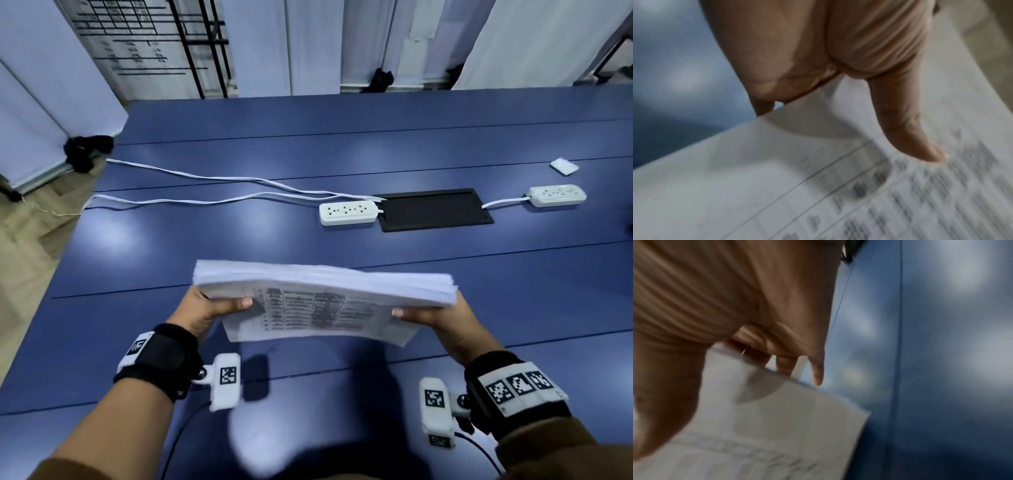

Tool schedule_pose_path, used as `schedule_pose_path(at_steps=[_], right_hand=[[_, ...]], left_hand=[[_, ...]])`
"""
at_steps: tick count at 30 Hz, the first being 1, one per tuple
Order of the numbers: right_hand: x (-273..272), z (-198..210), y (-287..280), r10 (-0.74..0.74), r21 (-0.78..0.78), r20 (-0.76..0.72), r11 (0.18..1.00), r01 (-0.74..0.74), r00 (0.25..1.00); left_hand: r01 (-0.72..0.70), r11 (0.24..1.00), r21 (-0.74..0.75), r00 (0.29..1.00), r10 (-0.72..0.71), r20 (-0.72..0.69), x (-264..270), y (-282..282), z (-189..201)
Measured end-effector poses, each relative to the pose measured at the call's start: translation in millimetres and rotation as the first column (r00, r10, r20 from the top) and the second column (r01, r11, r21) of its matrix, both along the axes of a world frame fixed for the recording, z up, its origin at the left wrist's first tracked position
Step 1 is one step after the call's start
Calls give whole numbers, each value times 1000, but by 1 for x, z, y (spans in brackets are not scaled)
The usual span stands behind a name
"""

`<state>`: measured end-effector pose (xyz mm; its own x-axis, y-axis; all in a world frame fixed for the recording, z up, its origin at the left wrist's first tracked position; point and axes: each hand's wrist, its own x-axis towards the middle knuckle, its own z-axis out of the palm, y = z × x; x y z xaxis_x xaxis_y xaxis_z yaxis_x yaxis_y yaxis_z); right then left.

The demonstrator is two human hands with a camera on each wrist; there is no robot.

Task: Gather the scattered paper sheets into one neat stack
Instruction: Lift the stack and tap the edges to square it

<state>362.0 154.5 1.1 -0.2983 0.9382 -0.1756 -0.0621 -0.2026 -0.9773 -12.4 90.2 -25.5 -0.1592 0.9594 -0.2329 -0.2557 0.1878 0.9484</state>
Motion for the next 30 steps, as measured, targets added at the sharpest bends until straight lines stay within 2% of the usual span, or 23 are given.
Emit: schedule_pose_path(at_steps=[3,5,9,12,16,19,22,24,27,30], right_hand=[[5,-26,-7,18,-99,51,995,-13,999],[0,-33,-7,-8,-114,48,993,13,999],[-15,-21,-2,-95,-67,-1,993,94,996],[-29,0,3,-179,-13,-53,984,178,982],[-56,27,-2,-252,101,-80,961,259,964],[-67,22,-18,-272,133,-93,950,282,958],[-57,-4,-33,-229,76,-12,970,229,973],[-47,-24,-38,-175,53,80,984,172,981],[-41,-49,-38,-135,-26,108,990,139,985],[-43,-73,-34,-133,-65,226,986,152,965]], left_hand=[[-3,994,-108,1000,5,25,4,-9,-16],[-13,993,-117,999,16,28,9,-10,-18],[-151,988,-25,987,152,55,21,-1,-5],[-266,961,81,964,265,24,32,9,19],[-344,917,201,935,354,-17,62,12,45],[-372,906,201,925,381,-6,81,2,39],[-294,948,124,944,308,-121,83,-15,15],[-226,974,31,963,228,-145,76,-23,-8],[-124,988,-90,970,101,-223,71,-26,-37],[-135,972,-192,943,66,-326,70,-21,-60]])
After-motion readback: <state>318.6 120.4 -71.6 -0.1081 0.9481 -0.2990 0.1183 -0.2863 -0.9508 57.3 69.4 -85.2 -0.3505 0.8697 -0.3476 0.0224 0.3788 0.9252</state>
